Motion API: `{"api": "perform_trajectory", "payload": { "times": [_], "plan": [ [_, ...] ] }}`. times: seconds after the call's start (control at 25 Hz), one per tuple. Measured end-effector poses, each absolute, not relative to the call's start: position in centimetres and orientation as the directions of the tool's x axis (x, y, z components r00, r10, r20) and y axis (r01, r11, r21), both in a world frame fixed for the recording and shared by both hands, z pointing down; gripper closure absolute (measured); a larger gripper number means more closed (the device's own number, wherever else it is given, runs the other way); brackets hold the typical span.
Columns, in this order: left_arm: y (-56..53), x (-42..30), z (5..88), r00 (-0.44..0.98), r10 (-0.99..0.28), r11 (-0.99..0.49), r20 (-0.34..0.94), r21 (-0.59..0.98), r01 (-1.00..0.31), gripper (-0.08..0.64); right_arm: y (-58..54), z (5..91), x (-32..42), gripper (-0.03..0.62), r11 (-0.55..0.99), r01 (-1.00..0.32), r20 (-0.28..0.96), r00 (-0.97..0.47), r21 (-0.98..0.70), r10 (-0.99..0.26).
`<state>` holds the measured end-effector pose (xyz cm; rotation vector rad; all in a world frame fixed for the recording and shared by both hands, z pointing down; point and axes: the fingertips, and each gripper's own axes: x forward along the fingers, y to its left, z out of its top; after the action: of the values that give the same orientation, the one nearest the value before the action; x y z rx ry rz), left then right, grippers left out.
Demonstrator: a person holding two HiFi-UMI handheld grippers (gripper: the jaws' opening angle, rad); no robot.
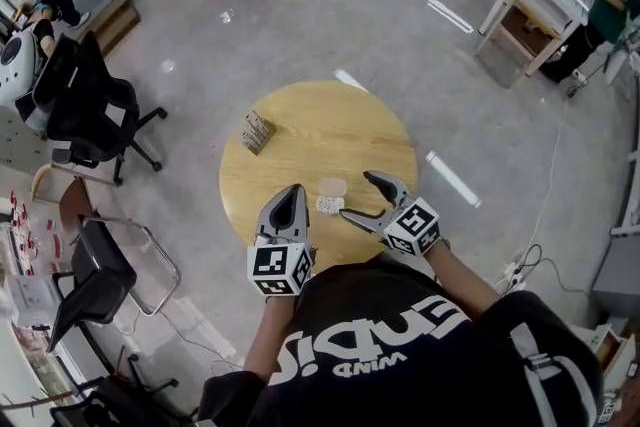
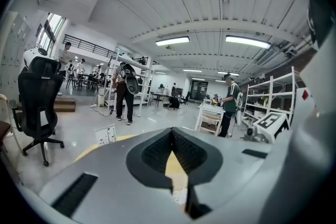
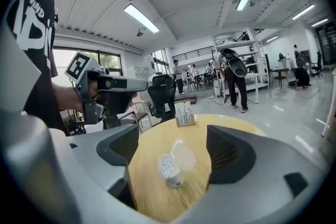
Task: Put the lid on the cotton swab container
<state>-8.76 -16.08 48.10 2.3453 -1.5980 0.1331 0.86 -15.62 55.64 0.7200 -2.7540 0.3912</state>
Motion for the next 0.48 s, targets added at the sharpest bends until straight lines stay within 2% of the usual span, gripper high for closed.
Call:
{"api": "perform_trajectory", "payload": {
  "times": [0.48],
  "plan": [
    [-16.9, -9.2, 48.6, 0.379, -0.887, -0.335, 0.265, 0.196, -0.922, 0.549, -15.3, 63.8, -0.7, 0.215, 0.853, -0.468, 0.455, -0.827, -0.233, -0.330]
  ]
}}
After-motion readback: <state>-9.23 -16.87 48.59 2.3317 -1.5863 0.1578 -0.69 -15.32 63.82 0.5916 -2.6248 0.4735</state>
